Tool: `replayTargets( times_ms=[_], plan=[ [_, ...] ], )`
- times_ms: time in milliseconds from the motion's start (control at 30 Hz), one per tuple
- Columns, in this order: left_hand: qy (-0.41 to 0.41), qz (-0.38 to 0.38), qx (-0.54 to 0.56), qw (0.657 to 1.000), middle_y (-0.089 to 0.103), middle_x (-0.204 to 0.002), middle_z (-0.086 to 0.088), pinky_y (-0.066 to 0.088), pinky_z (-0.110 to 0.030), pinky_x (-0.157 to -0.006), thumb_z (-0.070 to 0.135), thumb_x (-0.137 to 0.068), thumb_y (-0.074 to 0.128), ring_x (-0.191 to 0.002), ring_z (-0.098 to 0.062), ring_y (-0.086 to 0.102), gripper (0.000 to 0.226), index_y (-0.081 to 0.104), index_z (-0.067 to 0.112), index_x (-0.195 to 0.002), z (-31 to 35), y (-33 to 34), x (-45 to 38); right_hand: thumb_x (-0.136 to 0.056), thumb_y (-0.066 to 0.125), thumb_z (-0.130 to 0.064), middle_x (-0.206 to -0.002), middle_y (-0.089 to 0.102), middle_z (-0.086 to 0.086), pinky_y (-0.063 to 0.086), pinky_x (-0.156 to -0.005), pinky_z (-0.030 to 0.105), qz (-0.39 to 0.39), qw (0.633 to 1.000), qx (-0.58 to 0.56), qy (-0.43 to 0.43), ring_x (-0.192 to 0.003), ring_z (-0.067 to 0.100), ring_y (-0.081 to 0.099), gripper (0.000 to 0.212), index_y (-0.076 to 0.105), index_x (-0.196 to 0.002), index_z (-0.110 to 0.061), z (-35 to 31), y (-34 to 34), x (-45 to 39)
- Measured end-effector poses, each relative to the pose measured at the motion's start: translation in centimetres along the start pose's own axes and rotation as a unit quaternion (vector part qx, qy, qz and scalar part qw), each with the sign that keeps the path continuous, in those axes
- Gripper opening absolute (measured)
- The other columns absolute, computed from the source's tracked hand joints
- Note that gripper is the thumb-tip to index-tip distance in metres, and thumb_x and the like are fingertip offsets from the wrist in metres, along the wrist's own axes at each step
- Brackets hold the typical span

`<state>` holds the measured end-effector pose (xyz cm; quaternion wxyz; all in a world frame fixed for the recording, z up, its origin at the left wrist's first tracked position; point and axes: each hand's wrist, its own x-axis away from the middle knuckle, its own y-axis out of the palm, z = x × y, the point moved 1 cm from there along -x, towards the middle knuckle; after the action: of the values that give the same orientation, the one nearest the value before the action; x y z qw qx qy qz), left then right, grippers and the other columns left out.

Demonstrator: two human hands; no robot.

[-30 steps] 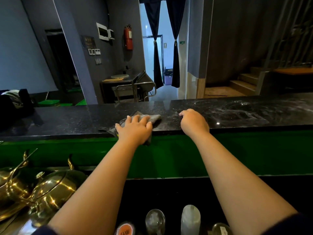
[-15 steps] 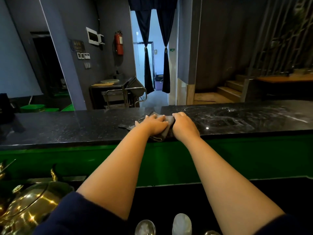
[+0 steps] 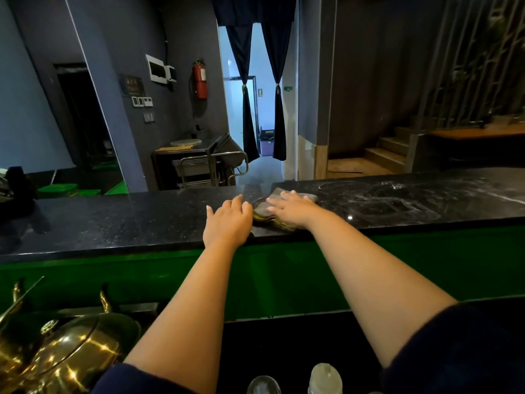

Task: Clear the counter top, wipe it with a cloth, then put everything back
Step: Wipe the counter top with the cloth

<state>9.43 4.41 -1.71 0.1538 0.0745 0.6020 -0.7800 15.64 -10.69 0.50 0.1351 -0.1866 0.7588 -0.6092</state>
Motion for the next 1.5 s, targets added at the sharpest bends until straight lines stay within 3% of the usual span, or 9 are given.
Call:
replayTargets(
  times_ms=[133, 233, 500, 667, 800, 933, 1033, 1367, 1500],
  plan=[
    [-0.033, -0.005, 0.038, 0.999, 0.027, -0.156, -0.006, 0.0, -0.055, -0.118, 0.035, -0.099, 0.014, -0.143, -0.024, 0.026, 0.056, 0.023, 0.019, -0.151, 0.2, 0.4, -0.5, -0.105, 0.027, -0.023, -0.161, 0.012, 0.007, 0.015, -0.117, 0.053, 0.025, 0.994, -0.032, 0.106, -0.147, 0.031, 0.012, 0.047, 0.022, -0.152, -0.027, 5.6, -1.6, -0.9],
    [-0.042, -0.019, 0.034, 0.998, 0.028, -0.156, -0.005, 0.002, -0.056, -0.117, 0.038, -0.098, 0.012, -0.142, -0.026, 0.027, 0.057, 0.023, 0.024, -0.152, 0.2, 0.7, -0.6, -0.099, 0.038, -0.012, -0.16, 0.019, -0.002, 0.03, -0.11, 0.049, 0.039, 0.987, 0.029, 0.154, -0.14, 0.032, 0.031, 0.063, 0.019, -0.148, -0.046, 4.6, -1.6, -1.3],
    [-0.008, -0.002, 0.01, 1.0, 0.019, -0.159, -0.007, 0.012, -0.062, -0.114, 0.029, -0.1, 0.014, -0.141, -0.032, 0.027, 0.053, 0.021, 0.013, -0.15, -0.3, 0.9, -0.8, -0.097, 0.03, -0.052, -0.157, 0.028, 0.001, 0.012, -0.116, 0.057, 0.033, 0.999, 0.007, -0.003, -0.146, 0.034, 0.014, 0.051, 0.037, -0.144, -0.034, -1.5, 1.3, 0.9],
    [-0.019, -0.02, 0.022, 0.999, 0.03, -0.154, -0.01, 0.009, -0.061, -0.115, 0.041, -0.097, 0.01, -0.139, -0.034, 0.029, 0.057, 0.022, 0.027, -0.151, -0.1, 0.8, -0.6, -0.104, 0.032, -0.036, -0.161, 0.015, 0.004, 0.008, -0.117, 0.047, 0.028, 0.997, -0.032, 0.071, -0.149, 0.029, 0.005, 0.048, 0.028, -0.15, -0.025, 5.6, -0.8, 3.6],
    [-0.01, -0.039, -0.011, 0.999, 0.034, -0.15, -0.011, 0.007, -0.062, -0.113, 0.045, -0.097, 0.011, -0.137, -0.036, 0.03, 0.055, 0.032, 0.031, -0.146, 0.6, 0.2, -0.1, -0.104, 0.03, -0.029, -0.159, 0.021, 0.007, 0.017, -0.116, 0.053, 0.039, 0.989, 0.013, 0.141, -0.147, 0.032, 0.013, 0.046, 0.029, -0.149, -0.027, 5.8, -1.1, 2.1],
    [-0.053, -0.047, -0.026, 0.997, 0.034, -0.149, -0.012, 0.005, -0.062, -0.113, 0.04, -0.099, 0.011, -0.136, -0.036, 0.031, 0.054, 0.036, 0.025, -0.144, 1.5, -0.3, 0.1, -0.101, 0.031, -0.031, -0.153, 0.036, 0.001, 0.021, -0.112, 0.056, 0.066, 0.998, 0.025, 0.005, -0.142, 0.028, 0.028, 0.042, 0.041, -0.142, -0.035, 0.8, 0.7, 3.0],
    [-0.062, -0.052, -0.012, 0.997, 0.033, -0.151, -0.013, 0.008, -0.061, -0.114, 0.038, -0.101, 0.013, -0.137, -0.036, 0.031, 0.052, 0.036, 0.023, -0.145, 3.5, -0.1, 0.2, -0.104, 0.034, -0.028, -0.156, 0.03, 0.0, 0.017, -0.118, 0.045, 0.061, 0.995, -0.025, -0.073, -0.147, 0.024, 0.018, 0.041, 0.039, -0.145, -0.027, 1.4, 0.7, 5.9],
    [-0.054, -0.052, 0.015, 0.997, 0.034, -0.15, -0.015, 0.013, -0.057, -0.114, 0.033, -0.102, 0.017, -0.136, -0.035, 0.032, 0.049, 0.038, 0.016, -0.144, 11.1, 2.5, -0.5, -0.104, 0.028, -0.021, -0.161, 0.014, 0.009, 0.012, -0.117, 0.055, 0.02, 0.996, 0.043, 0.078, -0.147, 0.037, 0.008, 0.048, 0.024, -0.151, -0.025, 16.3, -3.2, 5.3],
    [-0.096, -0.067, 0.039, 0.992, 0.025, -0.155, -0.015, 0.014, -0.061, -0.113, 0.02, -0.103, 0.027, -0.141, -0.033, 0.02, 0.046, 0.024, 0.009, -0.147, 11.1, 2.3, -1.2, -0.101, 0.033, -0.031, -0.159, 0.022, 0.001, 0.016, -0.114, 0.058, 0.02, 0.996, 0.051, -0.063, -0.145, 0.033, 0.016, 0.046, 0.031, -0.147, -0.033, 9.7, -1.1, 3.1]
  ],
)
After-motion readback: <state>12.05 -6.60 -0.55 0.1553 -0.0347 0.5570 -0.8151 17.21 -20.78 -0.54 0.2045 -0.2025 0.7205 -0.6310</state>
